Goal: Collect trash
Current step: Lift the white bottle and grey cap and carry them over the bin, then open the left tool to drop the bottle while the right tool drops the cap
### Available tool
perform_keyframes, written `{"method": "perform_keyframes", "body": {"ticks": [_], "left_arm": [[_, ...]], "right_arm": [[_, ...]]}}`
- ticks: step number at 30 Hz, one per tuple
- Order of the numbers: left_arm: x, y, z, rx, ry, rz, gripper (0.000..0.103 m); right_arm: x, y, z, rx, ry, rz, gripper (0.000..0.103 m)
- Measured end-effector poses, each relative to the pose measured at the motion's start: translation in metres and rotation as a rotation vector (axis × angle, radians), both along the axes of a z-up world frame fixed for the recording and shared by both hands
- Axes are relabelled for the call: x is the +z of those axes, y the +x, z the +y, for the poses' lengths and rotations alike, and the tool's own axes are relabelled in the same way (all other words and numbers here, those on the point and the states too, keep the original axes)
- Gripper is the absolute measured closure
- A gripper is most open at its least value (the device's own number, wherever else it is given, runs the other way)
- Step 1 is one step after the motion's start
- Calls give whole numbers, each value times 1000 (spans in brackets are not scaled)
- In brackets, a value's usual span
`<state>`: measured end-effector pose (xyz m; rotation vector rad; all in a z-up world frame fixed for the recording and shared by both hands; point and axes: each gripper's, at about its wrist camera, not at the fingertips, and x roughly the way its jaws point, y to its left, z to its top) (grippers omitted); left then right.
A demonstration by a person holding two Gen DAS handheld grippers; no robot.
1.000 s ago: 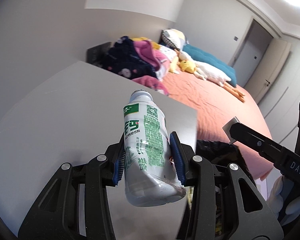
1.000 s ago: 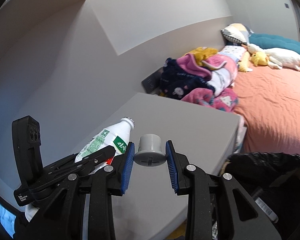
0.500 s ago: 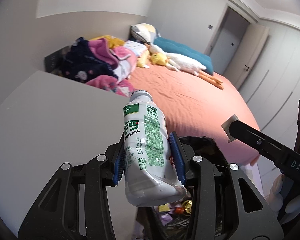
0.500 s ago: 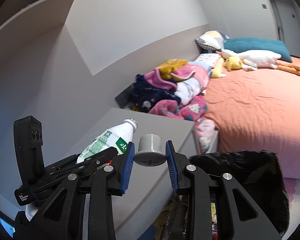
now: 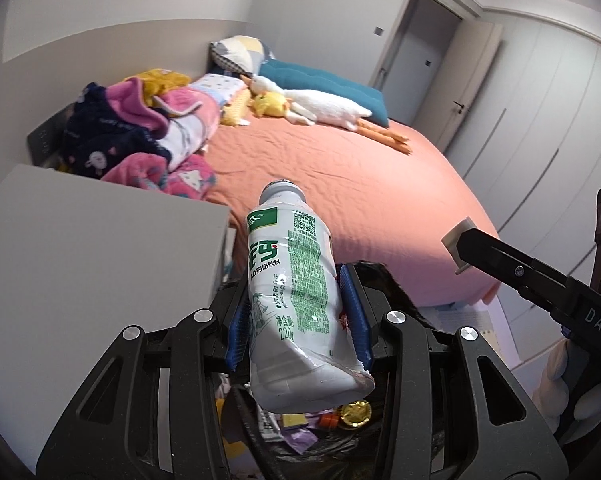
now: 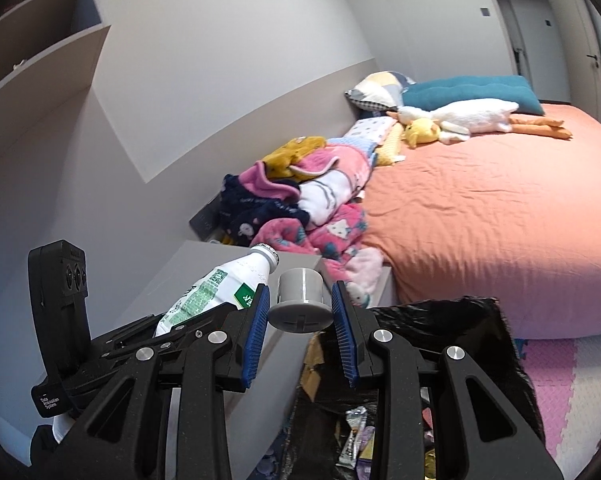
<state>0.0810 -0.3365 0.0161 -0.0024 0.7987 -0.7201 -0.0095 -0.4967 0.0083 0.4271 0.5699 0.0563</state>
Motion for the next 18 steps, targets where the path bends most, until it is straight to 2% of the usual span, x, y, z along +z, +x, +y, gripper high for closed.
{"method": "perform_keyframes", "body": {"ticks": [12,14,15,16,17,18], "left_arm": [[-13,-7,-46,-99,25,28,62],[-16,-9,-50,-106,34,35,58],[-17,-9,-52,-97,43,33,49],[-17,-9,-54,-86,49,31,26],[-16,-10,-55,-70,56,26,10],[-14,-11,-56,-50,63,12,7]], "right_arm": [[-7,-23,-38,-86,15,14,69],[-8,-25,-44,-91,29,18,69],[-8,-26,-46,-97,38,21,69],[-8,-28,-49,-114,47,22,60],[-7,-30,-51,-129,46,17,45],[-6,-34,-53,-150,37,10,39]]}}
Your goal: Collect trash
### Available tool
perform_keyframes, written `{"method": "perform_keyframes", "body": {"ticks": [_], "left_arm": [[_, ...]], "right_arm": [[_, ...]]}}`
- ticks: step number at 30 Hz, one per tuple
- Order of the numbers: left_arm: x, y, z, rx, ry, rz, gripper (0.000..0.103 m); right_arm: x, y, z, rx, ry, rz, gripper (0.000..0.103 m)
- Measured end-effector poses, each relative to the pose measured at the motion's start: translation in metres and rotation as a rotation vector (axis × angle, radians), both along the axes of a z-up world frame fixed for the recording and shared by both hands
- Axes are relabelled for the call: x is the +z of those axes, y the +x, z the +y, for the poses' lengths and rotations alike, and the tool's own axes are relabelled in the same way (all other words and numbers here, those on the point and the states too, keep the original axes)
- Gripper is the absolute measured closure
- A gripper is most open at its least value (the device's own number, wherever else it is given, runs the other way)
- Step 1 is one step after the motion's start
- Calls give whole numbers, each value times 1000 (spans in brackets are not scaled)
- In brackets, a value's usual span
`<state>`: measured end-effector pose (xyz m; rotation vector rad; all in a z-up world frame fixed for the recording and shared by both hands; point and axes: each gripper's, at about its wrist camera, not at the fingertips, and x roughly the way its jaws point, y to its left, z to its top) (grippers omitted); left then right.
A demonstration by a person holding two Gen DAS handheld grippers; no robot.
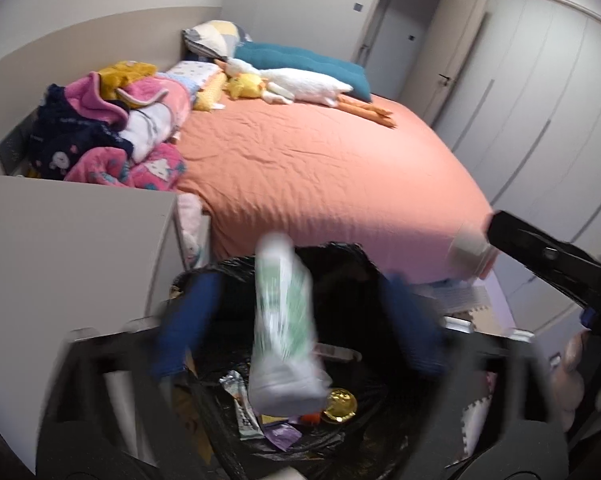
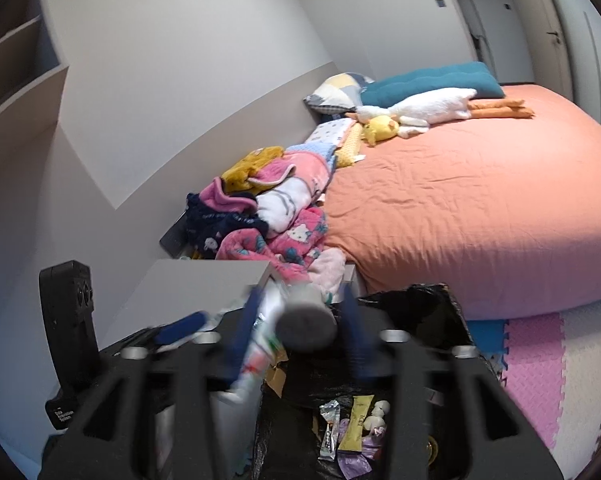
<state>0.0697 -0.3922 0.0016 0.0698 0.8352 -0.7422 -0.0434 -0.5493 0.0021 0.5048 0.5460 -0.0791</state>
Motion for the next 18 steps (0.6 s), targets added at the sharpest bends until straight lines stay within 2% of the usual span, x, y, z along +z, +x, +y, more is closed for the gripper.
{"method": "perform_keyframes", "body": {"ticks": [2,4,12,18], "left_arm": [[5,-2,0,15,-11,-25,7],[9,-2,1,18,-20,-24,7],[7,2,3,44,-16,22,7],[10,0,6,50,-25,10,7]], "right_arm": [[3,-6,-3,-34,-18,-11,25],[5,-9,-6,-45,-17,-20,22],[6,-9,-6,-30,-24,-22,21],[7,-6,-3,-13,-29,-23,21]]}}
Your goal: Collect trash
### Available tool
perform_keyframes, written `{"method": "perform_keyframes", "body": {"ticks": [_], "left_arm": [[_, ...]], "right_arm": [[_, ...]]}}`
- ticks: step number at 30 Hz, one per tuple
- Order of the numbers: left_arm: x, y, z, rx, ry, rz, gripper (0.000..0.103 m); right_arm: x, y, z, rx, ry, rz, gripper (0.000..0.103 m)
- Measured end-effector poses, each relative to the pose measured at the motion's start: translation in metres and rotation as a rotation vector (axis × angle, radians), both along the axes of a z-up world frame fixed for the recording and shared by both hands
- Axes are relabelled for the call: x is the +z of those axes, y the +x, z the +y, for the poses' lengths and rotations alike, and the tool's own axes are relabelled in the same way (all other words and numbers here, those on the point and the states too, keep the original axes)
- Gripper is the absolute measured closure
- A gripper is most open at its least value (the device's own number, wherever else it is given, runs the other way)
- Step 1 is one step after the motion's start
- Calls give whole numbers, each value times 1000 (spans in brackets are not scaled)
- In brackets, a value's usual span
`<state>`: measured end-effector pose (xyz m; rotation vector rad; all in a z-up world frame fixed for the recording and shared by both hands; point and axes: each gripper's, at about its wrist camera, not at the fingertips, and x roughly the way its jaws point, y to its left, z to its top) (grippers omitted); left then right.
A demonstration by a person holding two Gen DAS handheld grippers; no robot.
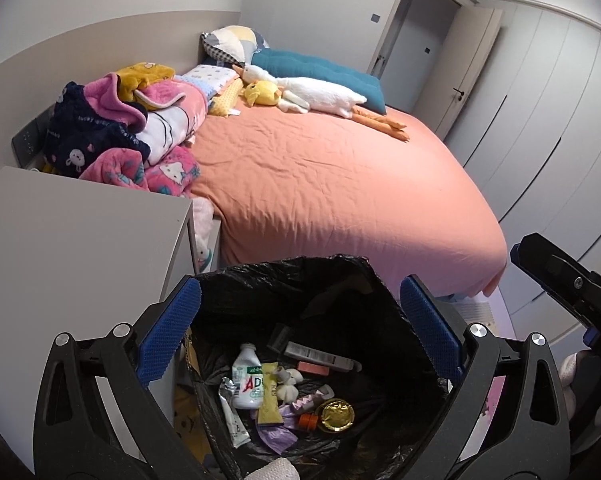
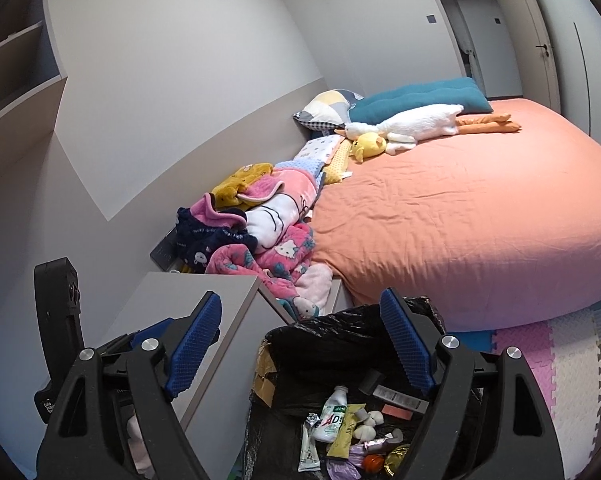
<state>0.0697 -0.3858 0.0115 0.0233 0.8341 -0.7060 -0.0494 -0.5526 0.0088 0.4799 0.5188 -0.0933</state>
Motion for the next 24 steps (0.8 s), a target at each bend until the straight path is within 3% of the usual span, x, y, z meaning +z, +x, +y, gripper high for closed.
{"method": "perform_keyframes", "body": {"ticks": [24], "left_arm": [[3,0,2,-4,7,-11,7]], "right_arm": [[1,2,7,4,-6,-1,21]]}}
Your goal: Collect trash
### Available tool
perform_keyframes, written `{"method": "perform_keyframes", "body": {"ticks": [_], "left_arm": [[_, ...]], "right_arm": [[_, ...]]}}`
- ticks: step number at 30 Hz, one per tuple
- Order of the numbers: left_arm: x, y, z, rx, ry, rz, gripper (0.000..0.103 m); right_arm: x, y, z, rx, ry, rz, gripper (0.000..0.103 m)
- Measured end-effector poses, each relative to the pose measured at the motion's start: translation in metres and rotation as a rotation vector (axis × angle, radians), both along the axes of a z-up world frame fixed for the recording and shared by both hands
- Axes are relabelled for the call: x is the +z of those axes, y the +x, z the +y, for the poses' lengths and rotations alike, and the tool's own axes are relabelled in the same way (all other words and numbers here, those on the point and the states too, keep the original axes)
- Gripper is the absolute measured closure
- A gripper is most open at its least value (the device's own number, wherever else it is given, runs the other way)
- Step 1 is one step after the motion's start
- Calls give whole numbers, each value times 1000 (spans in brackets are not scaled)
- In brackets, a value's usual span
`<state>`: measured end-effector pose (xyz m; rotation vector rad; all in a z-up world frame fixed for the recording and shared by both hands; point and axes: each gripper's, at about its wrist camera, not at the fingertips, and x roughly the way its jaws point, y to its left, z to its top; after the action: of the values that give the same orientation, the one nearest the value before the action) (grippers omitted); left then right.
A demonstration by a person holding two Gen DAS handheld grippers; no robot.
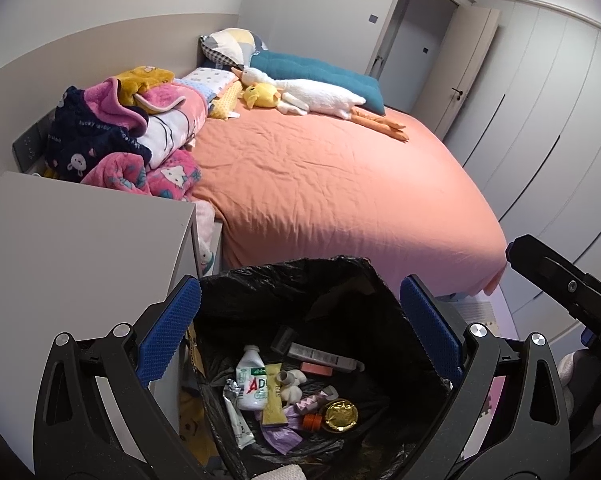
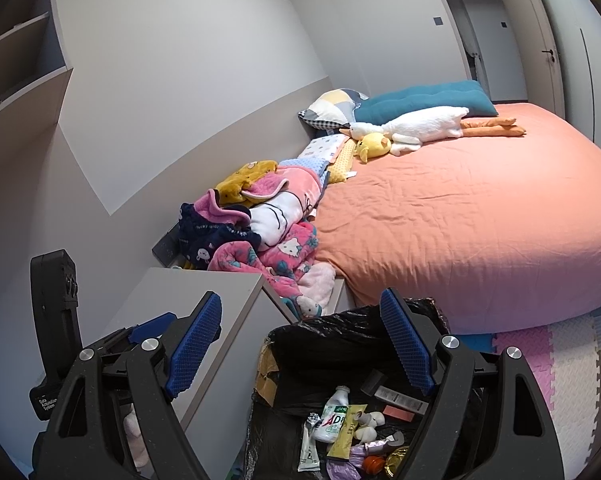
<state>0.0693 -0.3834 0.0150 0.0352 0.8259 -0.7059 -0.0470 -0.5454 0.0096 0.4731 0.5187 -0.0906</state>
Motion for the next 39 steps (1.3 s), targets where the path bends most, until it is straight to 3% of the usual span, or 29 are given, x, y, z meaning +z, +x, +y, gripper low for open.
{"method": "perform_keyframes", "body": {"ticks": [39], "left_arm": [[3,1,-6,-24,9,-17,7]], "right_arm": [[-4,6,-2,13,1,2,21]]}}
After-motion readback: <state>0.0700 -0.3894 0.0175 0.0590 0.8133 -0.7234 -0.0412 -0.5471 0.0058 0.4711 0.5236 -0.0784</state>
